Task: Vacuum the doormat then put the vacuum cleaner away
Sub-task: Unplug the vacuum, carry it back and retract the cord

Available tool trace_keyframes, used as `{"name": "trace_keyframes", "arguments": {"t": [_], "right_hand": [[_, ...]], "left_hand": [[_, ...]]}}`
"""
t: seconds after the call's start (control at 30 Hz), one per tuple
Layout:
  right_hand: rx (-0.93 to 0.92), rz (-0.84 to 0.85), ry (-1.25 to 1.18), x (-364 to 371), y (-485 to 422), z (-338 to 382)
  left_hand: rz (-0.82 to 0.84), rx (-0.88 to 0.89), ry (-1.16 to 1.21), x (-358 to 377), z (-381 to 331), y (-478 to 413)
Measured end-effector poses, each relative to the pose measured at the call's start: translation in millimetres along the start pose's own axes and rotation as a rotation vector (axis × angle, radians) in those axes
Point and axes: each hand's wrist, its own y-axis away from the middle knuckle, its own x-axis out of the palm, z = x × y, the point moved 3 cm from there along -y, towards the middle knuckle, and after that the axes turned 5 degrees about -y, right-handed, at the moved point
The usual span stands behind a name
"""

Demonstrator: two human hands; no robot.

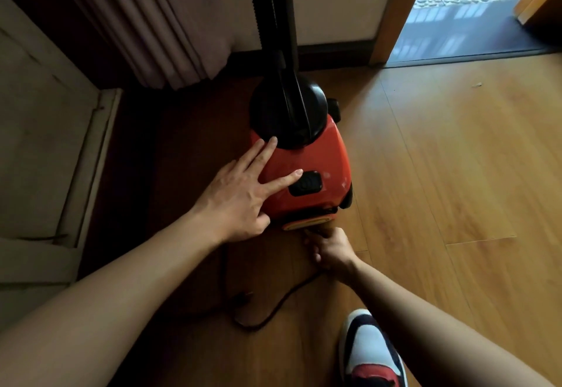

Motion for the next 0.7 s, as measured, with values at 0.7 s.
{"name": "trace_keyframes", "arguments": {"t": [0.7], "right_hand": [[0.019,0.119,-0.555,-79.3,45.3,70.1]], "left_hand": [[-0.102,-0.006,-0.005,8.8,1.5,-1.5]]}}
